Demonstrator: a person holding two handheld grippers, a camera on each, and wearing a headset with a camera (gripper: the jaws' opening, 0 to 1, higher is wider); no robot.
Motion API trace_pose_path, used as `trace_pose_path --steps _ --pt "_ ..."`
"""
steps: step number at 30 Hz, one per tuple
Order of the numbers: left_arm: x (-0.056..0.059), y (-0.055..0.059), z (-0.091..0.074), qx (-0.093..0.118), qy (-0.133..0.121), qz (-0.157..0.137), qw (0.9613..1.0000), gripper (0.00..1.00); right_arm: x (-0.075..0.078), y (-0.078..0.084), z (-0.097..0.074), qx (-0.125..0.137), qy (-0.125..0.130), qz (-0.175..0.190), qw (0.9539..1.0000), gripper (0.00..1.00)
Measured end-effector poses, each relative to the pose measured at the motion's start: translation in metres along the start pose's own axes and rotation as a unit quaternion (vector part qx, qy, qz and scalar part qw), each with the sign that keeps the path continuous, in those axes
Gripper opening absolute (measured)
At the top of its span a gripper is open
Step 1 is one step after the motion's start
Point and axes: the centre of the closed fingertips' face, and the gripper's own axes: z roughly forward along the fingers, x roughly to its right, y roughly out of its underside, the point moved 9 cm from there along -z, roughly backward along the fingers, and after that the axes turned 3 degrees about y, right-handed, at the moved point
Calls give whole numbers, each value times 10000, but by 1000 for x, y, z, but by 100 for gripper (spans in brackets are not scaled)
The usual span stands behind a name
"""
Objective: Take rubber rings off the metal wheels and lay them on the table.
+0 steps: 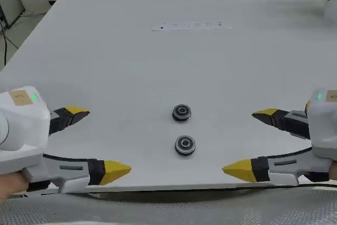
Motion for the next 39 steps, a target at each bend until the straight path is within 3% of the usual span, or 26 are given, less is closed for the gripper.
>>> trace_pose_path --steps 39 --pt "-5 -5 -4 -24 14 49 10000 83 5 -7 1 -18 -62 -102 9999 85"
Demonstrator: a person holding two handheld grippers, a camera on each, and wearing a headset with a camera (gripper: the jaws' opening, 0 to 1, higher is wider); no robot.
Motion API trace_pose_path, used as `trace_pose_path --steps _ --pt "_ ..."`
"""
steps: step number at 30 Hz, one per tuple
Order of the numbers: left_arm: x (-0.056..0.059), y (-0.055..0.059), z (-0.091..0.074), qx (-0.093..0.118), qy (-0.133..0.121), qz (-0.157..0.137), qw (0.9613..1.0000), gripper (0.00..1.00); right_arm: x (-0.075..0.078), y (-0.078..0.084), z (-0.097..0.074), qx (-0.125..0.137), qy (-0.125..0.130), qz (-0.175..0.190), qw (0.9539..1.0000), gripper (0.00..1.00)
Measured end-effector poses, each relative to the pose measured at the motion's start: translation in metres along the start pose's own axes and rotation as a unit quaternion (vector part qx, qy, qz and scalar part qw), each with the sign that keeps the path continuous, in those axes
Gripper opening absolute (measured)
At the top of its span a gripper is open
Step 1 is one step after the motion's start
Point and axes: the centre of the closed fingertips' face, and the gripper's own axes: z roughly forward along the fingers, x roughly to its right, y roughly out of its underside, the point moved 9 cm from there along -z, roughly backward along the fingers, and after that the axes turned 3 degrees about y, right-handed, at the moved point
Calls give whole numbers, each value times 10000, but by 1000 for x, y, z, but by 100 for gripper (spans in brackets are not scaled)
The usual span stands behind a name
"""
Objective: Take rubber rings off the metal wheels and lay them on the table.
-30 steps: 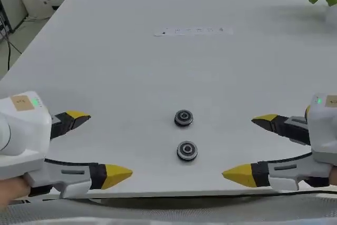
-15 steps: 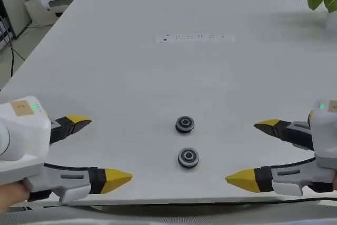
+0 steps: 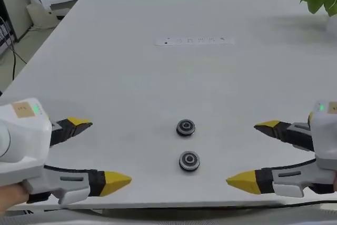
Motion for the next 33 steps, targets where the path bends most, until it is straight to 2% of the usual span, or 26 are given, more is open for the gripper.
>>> trace_pose_path --steps 11,22,33 --pt "-3 -4 3 -9 56 30 10000 82 2 -1 2 -15 -24 -13 10000 84" --pt "-8 -11 11 -9 149 179 9997 78 8 -4 8 3 -71 -89 9999 83" --pt "-13 -18 26 -75 324 367 9988 74 15 -7 21 -71 -193 -272 9994 79"
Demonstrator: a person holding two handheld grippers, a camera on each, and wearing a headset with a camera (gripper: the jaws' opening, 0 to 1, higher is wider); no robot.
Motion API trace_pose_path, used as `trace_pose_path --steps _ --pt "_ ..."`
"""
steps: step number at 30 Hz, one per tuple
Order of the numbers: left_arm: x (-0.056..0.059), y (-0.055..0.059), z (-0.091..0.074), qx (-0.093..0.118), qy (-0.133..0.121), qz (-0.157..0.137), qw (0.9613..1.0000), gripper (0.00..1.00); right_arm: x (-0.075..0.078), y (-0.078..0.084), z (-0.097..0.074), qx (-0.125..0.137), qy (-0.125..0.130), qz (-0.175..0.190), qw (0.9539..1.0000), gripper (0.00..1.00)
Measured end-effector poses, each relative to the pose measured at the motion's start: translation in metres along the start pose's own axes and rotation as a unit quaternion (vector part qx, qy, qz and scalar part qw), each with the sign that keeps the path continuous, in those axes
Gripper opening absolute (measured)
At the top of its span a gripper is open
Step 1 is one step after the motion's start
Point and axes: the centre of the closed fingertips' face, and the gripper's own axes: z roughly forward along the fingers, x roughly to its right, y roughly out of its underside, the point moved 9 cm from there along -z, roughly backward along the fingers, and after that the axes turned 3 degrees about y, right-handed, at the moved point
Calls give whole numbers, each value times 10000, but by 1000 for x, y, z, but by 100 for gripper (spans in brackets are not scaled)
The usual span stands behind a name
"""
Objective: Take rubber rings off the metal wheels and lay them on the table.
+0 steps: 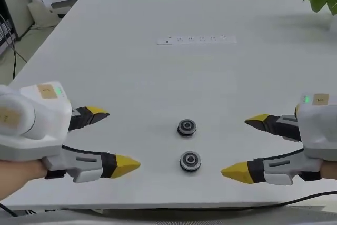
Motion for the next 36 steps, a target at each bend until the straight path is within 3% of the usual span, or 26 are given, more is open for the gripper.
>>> trace_pose_path --steps 16,21,28,36 --pt "-7 -9 26 -136 256 257 9992 70 7 4 14 -31 -205 -237 9995 69" --pt "-7 -10 36 -265 401 421 9980 67 9 5 20 -60 -268 -309 9991 67" --pt "-7 -12 48 -254 544 325 9977 65 9 9 28 -123 -388 -402 9984 63" --pt "-5 -11 63 -444 668 584 9951 62 6 14 41 -289 -621 -600 9958 57"
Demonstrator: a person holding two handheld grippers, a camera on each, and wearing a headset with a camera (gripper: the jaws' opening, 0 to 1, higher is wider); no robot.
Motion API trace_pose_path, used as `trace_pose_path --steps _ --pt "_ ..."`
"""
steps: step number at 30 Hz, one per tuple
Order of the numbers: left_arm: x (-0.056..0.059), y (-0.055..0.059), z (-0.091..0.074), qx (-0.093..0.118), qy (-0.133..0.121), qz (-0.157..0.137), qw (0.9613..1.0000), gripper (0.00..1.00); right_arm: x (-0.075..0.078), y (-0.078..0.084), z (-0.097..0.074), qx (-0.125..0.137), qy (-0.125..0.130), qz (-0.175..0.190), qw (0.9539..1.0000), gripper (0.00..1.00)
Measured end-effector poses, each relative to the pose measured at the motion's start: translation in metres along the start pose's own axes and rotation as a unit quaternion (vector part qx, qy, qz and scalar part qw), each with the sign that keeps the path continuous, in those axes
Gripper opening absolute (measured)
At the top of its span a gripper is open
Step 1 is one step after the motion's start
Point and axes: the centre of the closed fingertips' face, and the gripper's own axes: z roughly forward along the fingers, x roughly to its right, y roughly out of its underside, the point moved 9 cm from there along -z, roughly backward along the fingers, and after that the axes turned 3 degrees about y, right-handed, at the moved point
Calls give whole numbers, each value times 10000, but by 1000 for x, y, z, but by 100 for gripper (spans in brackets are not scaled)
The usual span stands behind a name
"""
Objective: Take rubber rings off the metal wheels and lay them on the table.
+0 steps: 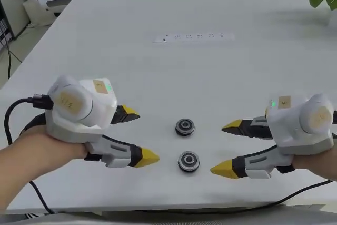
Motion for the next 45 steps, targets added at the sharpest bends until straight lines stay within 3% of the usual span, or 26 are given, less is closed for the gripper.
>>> trace_pose_path --steps 26,45 --pt "15 -2 48 -133 676 100 9976 52 -6 9 31 -17 -414 -26 9991 41" --pt "24 -7 72 -139 990 158 9949 30 -8 12 38 -5 -531 12 9986 40"
